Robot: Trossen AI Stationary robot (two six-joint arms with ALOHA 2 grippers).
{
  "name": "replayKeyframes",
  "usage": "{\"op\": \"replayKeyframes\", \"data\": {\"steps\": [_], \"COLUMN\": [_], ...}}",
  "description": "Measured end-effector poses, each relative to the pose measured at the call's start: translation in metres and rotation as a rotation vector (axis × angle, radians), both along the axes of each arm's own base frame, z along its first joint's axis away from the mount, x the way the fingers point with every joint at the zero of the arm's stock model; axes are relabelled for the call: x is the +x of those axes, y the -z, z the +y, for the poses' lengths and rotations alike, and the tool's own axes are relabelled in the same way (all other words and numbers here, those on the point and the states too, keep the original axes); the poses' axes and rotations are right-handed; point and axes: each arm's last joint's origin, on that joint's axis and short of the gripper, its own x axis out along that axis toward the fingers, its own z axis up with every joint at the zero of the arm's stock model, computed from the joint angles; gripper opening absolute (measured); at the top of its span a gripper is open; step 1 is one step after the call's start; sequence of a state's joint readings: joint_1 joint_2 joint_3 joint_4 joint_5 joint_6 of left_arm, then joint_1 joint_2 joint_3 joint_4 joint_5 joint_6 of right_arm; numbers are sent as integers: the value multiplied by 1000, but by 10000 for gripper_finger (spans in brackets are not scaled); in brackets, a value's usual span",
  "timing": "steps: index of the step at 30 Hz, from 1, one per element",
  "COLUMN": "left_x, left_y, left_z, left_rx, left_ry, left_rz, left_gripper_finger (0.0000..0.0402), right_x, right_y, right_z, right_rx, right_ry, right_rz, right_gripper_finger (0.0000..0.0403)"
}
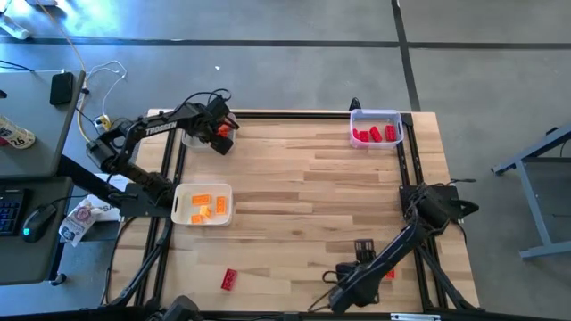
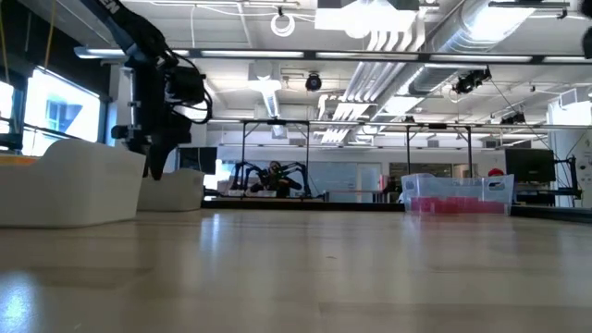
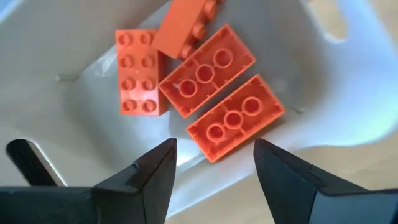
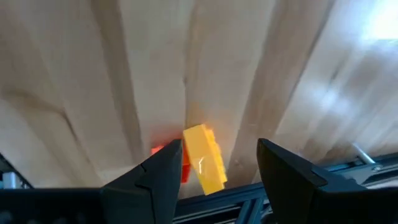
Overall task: Sort & place blocks by color
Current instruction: Put the yellow game piece into the white bin
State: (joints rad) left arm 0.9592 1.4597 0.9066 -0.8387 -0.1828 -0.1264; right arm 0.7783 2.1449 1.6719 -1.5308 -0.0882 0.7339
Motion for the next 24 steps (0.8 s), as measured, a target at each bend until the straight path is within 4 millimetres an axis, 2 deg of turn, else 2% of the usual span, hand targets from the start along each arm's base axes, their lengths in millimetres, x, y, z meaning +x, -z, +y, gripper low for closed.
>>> {"op": "replayKeyframes", "data": {"steps": [12, 19, 24], "left_x": [-10, -8, -6], "left_y": [-47, -71, -82], "left_z": [-24, -50, -65], "left_rx": [91, 113, 152], "left_ry": [48, 200, 257], "left_rz": [-242, -393, -433], "left_gripper_finger": [201, 200, 201], "right_x": [-25, -39, -38], "right_y": [3, 3, 3], "right_z": [18, 27, 26], "right_rx": [3, -40, -54], "right_ry": [-79, -162, -159], "right_rz": [-21, -44, -60], "right_gripper_finger": [192, 192, 192]}}
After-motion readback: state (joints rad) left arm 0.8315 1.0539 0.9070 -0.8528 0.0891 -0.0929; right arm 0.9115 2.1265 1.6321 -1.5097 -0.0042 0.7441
